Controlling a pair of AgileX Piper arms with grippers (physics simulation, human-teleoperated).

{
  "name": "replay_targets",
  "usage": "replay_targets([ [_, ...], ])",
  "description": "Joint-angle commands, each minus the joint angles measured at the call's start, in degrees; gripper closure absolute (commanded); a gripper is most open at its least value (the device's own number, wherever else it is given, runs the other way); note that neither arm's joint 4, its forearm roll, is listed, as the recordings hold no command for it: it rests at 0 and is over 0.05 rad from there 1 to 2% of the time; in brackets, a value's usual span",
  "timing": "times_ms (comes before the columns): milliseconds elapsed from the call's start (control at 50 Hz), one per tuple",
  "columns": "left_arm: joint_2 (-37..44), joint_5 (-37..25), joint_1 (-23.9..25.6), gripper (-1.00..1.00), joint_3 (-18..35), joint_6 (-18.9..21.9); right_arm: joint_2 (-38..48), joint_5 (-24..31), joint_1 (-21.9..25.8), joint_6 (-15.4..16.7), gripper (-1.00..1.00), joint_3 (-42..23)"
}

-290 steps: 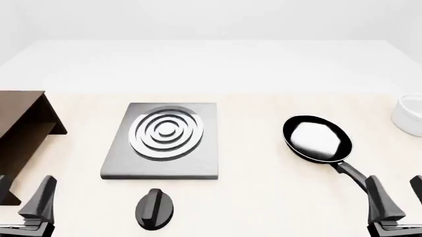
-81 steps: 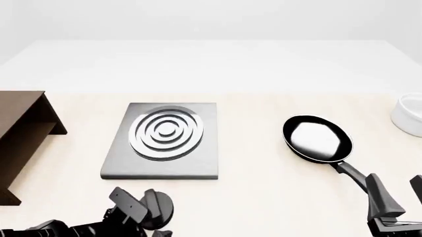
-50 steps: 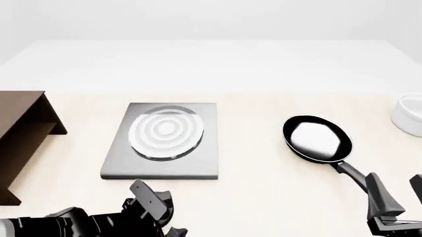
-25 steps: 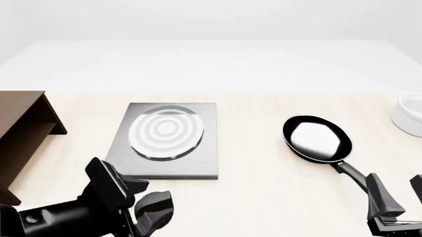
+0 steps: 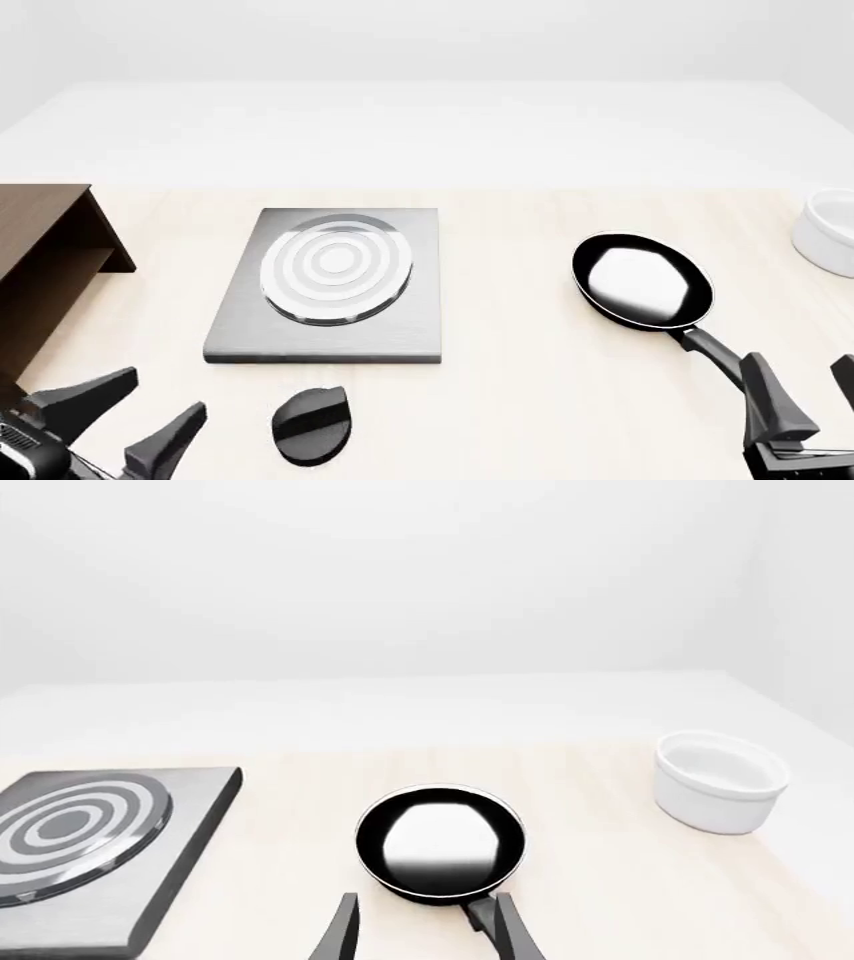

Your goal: Turn on the stove and put the frying pan on it.

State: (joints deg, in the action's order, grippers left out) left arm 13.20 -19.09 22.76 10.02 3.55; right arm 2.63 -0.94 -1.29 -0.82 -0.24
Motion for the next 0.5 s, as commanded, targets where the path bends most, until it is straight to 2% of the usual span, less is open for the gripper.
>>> replay_targets([
  [20, -13.18, 3.62, -17.36, -1.00, -9.95, -0.75, -0.18, 0.21, 0.10, 0.52, -1.00, 0.00],
  [80, -13.18, 5.89, -21.76, -1.00, -10.01, -0.47, -0.27, 0.33, 0.19, 0.83, -1.00, -0.01],
  [100, -13.17, 5.52, -20.74, -1.00, -10.01, -4.67, -0.15, 0.24, 0.24, 0.96, -1.00, 0.00],
  [120, -13.19, 8.68, -21.45, -1.00, -10.01, -8.95, -0.02, 0.14, 0.31, 1.19, -1.00, 0.00],
  [140, -13.19, 8.68, -21.45, -1.00, -10.00, -8.96, -0.01, 0.13, 0.31, 1.19, -1.00, 0.00],
  [160, -13.20, 12.13, -24.17, -1.00, -10.00, -6.21, -0.12, 0.27, 0.37, 1.52, -1.00, -0.01],
  [200, -13.20, 12.85, -24.17, -1.00, -10.00, -5.70, -0.20, 0.37, 0.39, 1.57, -1.00, -0.02],
  [280, -13.20, 15.14, -20.24, -1.00, -10.00, -9.51, 0.28, 0.38, 0.25, 1.15, -1.00, -0.21],
  [320, -13.19, 15.82, -16.56, -1.00, -10.01, -10.82, -1.55, 2.53, 0.38, 1.78, -1.00, -0.93],
  [340, -13.19, 15.82, -16.56, -1.00, -10.01, -10.82, -1.55, 2.53, 0.38, 1.78, -1.00, -0.93],
  [360, -13.20, 15.86, -16.83, -1.00, -10.01, -13.13, -1.38, 4.05, 1.26, 3.63, -1.00, -2.25],
  [400, -13.20, 16.13, -16.23, -1.00, -10.01, -13.97, -0.34, 4.29, 1.22, 4.02, -1.00, -2.80],
  [440, -13.20, 15.82, -16.55, -1.00, -10.01, -16.02, -1.16, 8.02, 1.44, 3.72, -1.00, -5.58],
  [500, -13.20, 16.27, -16.23, -1.00, -10.01, -16.28, -2.50, 15.22, 2.46, 4.50, -1.00, -11.00],
])
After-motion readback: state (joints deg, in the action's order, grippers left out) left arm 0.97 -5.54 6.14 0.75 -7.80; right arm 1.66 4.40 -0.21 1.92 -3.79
